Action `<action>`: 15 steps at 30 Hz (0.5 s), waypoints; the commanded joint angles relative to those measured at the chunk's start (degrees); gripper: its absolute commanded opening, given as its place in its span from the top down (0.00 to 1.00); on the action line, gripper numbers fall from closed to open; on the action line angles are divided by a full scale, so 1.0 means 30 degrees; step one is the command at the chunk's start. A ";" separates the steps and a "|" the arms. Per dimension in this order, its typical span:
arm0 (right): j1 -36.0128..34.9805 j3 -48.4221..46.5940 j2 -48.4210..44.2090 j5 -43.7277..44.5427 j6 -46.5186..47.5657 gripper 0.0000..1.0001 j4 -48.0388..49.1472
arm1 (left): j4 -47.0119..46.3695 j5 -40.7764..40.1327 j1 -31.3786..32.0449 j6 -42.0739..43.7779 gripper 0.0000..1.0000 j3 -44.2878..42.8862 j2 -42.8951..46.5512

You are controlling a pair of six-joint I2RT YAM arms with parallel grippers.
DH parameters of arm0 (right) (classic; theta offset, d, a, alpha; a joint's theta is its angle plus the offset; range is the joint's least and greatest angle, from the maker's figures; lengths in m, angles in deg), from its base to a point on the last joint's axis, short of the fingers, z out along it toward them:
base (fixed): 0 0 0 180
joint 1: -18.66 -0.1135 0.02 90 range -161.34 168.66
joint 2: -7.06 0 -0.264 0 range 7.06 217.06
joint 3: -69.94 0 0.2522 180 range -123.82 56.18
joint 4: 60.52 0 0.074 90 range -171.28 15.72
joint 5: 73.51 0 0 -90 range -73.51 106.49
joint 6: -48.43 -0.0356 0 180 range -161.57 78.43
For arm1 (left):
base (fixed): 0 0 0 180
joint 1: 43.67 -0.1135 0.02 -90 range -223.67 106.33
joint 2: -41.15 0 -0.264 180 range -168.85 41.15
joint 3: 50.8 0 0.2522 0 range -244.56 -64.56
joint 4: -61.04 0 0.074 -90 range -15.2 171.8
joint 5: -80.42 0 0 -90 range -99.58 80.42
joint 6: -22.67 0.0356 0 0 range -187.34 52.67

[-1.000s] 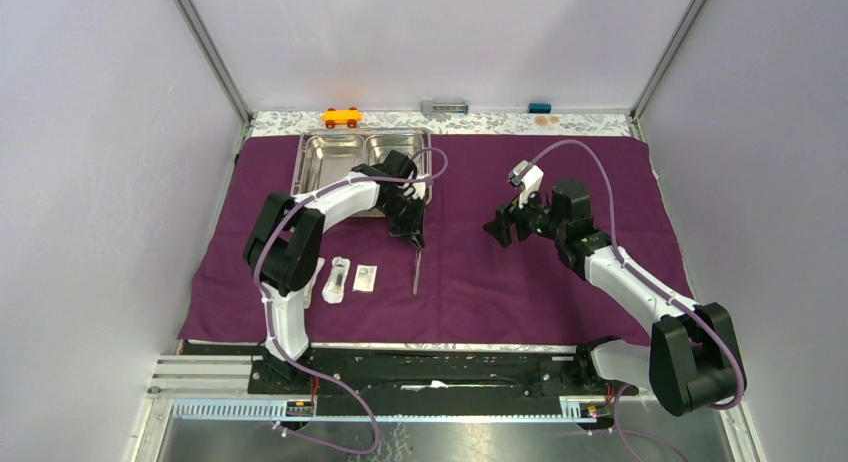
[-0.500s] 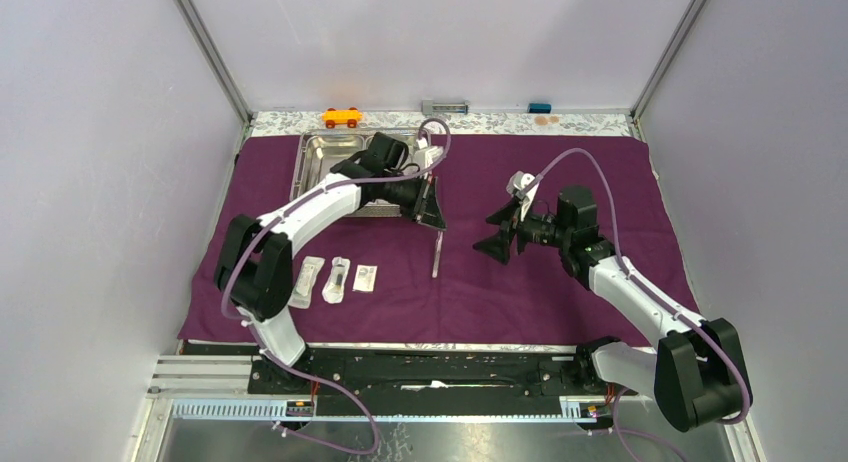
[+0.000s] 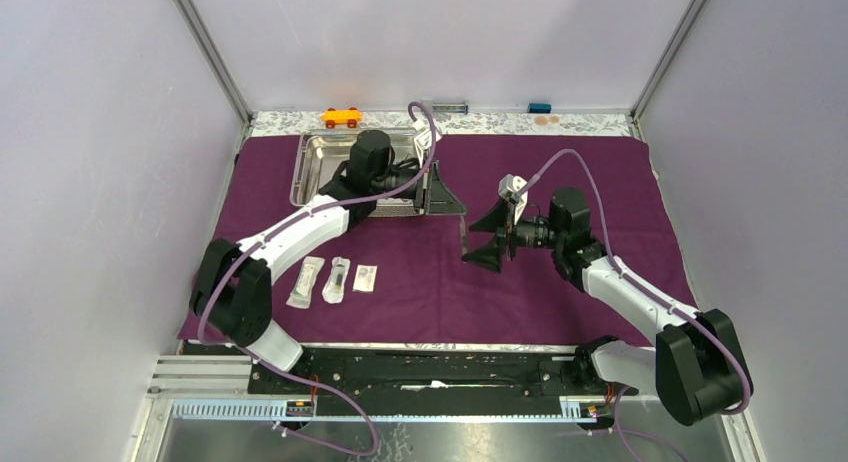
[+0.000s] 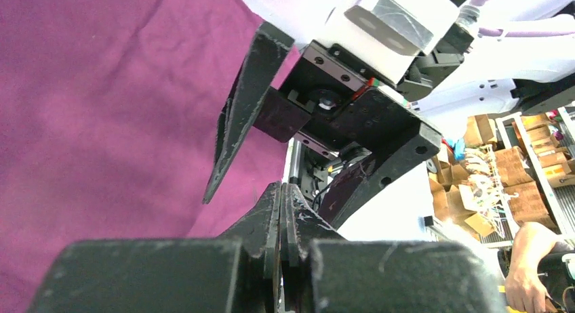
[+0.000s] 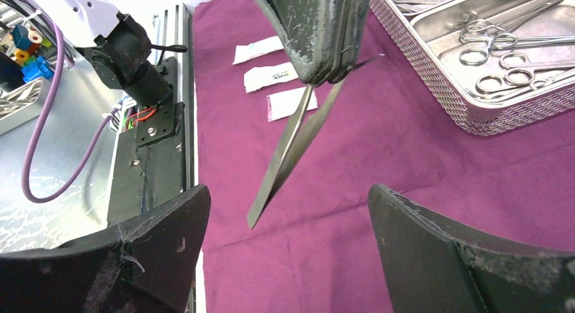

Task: Open and lay out the surgical kit
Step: Place the medical item in the surgical kit.

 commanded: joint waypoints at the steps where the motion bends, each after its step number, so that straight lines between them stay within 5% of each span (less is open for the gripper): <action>1: -0.0186 0.0087 0.0070 -0.0422 -0.0500 0.07 0.1236 | -0.5212 0.0998 0.0204 -0.2230 1.00 0.0567 0.0883; 15: -0.0186 -0.0390 0.0490 -0.0684 -0.0648 0.44 0.0790 | -0.8103 0.0736 0.0241 -0.3146 1.00 0.1827 0.1786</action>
